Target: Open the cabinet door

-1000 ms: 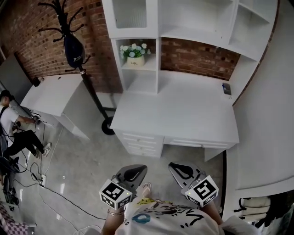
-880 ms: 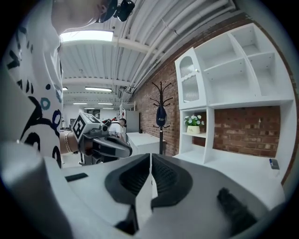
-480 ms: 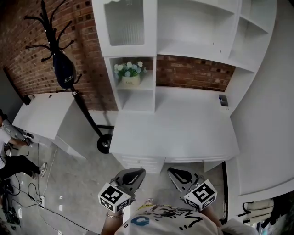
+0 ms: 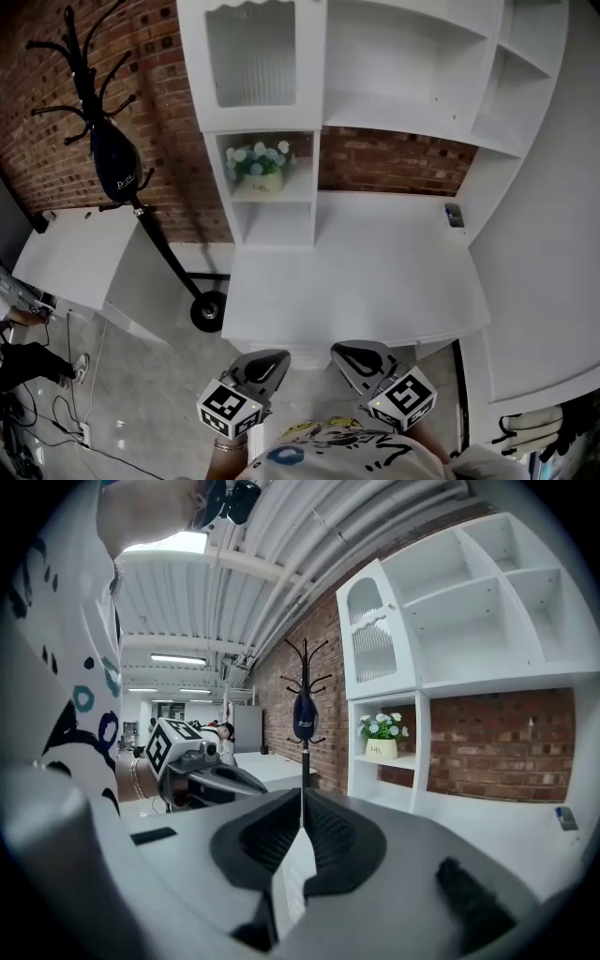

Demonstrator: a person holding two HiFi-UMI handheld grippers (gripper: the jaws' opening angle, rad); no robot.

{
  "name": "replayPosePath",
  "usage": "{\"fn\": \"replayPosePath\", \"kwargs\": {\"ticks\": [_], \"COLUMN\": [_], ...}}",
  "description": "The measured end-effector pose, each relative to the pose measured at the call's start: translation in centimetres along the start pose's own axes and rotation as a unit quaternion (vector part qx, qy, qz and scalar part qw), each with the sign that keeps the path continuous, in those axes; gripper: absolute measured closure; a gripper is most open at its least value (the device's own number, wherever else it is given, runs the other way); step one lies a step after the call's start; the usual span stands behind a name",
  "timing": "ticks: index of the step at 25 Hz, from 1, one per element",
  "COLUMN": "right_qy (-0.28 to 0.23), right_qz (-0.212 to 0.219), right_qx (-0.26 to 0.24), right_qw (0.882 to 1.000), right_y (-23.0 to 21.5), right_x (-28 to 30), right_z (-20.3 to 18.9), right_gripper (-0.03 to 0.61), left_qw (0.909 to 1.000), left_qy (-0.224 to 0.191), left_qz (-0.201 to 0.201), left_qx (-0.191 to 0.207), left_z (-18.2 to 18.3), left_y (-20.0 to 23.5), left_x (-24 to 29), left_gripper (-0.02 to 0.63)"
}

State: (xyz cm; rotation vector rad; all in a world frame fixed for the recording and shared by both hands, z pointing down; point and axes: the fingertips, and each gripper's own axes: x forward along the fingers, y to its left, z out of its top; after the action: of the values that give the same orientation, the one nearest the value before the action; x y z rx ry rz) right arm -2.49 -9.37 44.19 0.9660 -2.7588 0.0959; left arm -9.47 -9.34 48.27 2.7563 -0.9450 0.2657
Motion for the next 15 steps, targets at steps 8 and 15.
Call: {"fn": "replayPosePath", "kwargs": {"ticks": [8,15], "right_qy": [0.025,0.005], "right_qz": [-0.027,-0.015], "right_qx": [0.025,0.037], "right_qw": [0.999,0.999], "right_y": [-4.1,-8.7], "right_x": [0.1,1.2], "right_z": [-1.7,-0.3], "right_gripper": [0.549,0.549], "left_qw": [0.9999,0.9999], "left_qy": [-0.003,-0.011], "left_qz": [-0.017,0.001], "left_qx": [-0.002,0.003], "left_z": [0.8,3.2], "left_y": [1.6,3.5], "left_x": [3.5,6.4], "left_gripper": [0.599,0.599]}}
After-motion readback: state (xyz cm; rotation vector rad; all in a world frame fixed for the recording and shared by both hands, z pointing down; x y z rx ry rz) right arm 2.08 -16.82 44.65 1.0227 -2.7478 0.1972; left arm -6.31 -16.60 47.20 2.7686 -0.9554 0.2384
